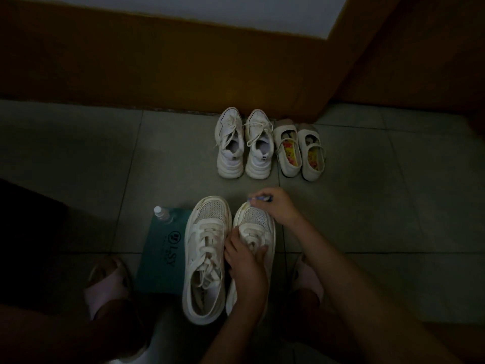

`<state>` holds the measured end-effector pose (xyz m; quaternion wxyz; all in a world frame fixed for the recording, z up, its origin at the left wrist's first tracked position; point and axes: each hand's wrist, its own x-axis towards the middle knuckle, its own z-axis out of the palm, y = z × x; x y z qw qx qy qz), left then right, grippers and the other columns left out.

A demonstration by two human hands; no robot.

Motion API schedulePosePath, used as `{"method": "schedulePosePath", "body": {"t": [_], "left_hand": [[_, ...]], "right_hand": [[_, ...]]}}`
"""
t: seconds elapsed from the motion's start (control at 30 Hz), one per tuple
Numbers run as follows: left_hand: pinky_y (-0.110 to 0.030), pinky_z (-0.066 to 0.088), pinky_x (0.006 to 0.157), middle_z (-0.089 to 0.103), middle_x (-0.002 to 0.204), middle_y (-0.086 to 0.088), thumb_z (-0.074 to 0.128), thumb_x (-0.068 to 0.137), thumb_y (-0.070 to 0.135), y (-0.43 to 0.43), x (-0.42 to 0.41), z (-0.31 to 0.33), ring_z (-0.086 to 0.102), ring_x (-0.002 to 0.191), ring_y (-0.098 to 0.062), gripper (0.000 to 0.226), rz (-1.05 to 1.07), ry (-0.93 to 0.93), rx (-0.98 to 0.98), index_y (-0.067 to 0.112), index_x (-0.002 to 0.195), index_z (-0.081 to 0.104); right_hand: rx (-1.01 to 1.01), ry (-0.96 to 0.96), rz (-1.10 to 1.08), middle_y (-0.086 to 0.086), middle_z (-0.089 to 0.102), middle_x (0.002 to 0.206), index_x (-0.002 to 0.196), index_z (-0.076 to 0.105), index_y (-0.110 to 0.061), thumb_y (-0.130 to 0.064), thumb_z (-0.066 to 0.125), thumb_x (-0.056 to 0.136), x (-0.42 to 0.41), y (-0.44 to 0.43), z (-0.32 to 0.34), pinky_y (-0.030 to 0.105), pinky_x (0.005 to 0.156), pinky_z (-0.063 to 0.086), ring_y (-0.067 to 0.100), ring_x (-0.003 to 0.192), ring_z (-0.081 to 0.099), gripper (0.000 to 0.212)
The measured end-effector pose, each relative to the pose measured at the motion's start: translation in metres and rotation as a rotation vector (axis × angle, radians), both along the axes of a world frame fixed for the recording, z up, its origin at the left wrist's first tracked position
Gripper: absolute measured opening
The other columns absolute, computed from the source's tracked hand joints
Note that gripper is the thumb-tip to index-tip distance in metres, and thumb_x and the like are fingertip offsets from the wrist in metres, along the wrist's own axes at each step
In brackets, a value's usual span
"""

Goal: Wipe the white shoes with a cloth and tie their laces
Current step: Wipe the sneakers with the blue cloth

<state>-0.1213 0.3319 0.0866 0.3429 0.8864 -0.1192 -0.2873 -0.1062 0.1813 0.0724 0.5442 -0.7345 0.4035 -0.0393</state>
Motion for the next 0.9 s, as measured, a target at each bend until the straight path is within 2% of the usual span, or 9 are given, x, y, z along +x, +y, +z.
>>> {"method": "schedulePosePath", "body": {"t": [0.03,0.1,0.17,0.23,0.37,0.47,0.57,0.73,0.9], "left_hand": [[-0.034,0.023,0.108,0.028,0.148,-0.008,0.066,0.084,0.030,0.000,0.000,0.000,0.021,0.139,-0.022,0.073,-0.005,-0.003,0.004,0.014,0.143,0.026],[-0.035,0.023,0.108,0.028,0.148,-0.009,0.065,0.084,0.030,0.000,0.000,0.001,0.021,0.139,-0.022,0.073,-0.006,-0.009,0.003,0.014,0.143,0.025],[-0.036,0.025,0.107,0.027,0.148,-0.008,0.065,0.085,0.029,0.000,0.000,0.002,0.021,0.139,-0.022,0.073,-0.002,0.010,0.003,0.014,0.144,0.025],[-0.037,0.025,0.106,0.027,0.148,-0.008,0.065,0.085,0.028,0.000,-0.001,0.003,0.021,0.139,-0.022,0.073,0.000,0.019,-0.004,0.014,0.144,0.025],[-0.037,0.026,0.105,0.030,0.146,-0.010,0.067,0.083,0.026,0.001,-0.001,0.003,0.023,0.137,-0.024,0.072,0.008,0.019,-0.040,0.012,0.142,0.027],[-0.037,0.026,0.104,0.031,0.145,-0.011,0.067,0.083,0.029,0.002,0.000,0.001,0.025,0.137,-0.024,0.074,-0.003,0.006,-0.026,0.012,0.143,0.027],[-0.036,0.026,0.104,0.033,0.144,-0.011,0.068,0.082,0.030,0.002,0.000,-0.003,0.027,0.136,-0.025,0.074,-0.006,-0.011,-0.033,0.011,0.142,0.029],[-0.032,0.023,0.107,0.036,0.143,-0.013,0.069,0.081,0.029,0.003,0.000,-0.006,0.029,0.135,-0.026,0.073,-0.010,-0.054,-0.033,0.009,0.141,0.031],[-0.035,0.024,0.108,0.038,0.141,-0.014,0.067,0.082,0.032,0.002,0.000,-0.013,0.032,0.133,-0.028,0.072,-0.034,-0.094,0.002,0.009,0.140,0.032]], "right_hand": [[-0.009,-0.005,-0.022,0.020,0.069,0.103,0.100,0.070,0.002,-0.006,0.070,0.081,-0.004,0.001,-0.001,0.039,0.086,0.051,0.028,0.100,0.063,0.020],[-0.036,-0.021,-0.075,0.017,0.068,0.103,0.100,0.069,0.002,-0.005,0.069,0.081,-0.013,0.005,-0.002,0.025,0.077,0.050,0.021,0.094,0.062,0.020],[-0.085,-0.033,-0.113,0.009,0.066,0.093,0.095,0.070,0.001,-0.006,0.070,0.080,-0.023,0.009,-0.004,0.011,0.066,0.043,0.006,0.081,0.059,0.016],[-0.101,-0.043,-0.163,-0.004,0.062,0.078,0.088,0.070,0.002,-0.003,0.071,0.079,-0.033,0.013,-0.009,0.005,0.060,0.040,-0.008,0.069,0.056,0.011],[-0.040,0.008,-0.286,-0.002,0.066,0.075,0.089,0.067,0.013,0.007,0.068,0.077,-0.060,0.015,-0.025,0.004,0.056,0.042,-0.015,0.057,0.056,0.013],[0.020,0.012,-0.365,-0.015,0.066,0.065,0.099,0.067,0.009,0.003,0.064,0.082,-0.069,0.012,-0.023,0.005,0.052,0.044,-0.008,0.056,0.059,0.018],[-0.010,-0.083,-0.410,0.001,0.065,0.083,0.100,0.068,0.000,-0.006,0.067,0.083,-0.045,0.006,-0.008,0.007,0.060,0.046,0.004,0.070,0.058,0.018],[-0.060,-0.098,-0.386,0.015,0.067,0.085,0.093,0.069,0.005,-0.005,0.071,0.079,-0.016,0.021,-0.012,0.015,0.063,0.045,0.001,0.066,0.056,0.017],[-0.099,-0.119,-0.493,-0.004,0.062,0.067,0.078,0.068,-0.010,-0.007,0.069,0.081,-0.035,0.040,-0.020,0.015,0.060,0.044,-0.008,0.057,0.055,0.004]]}}
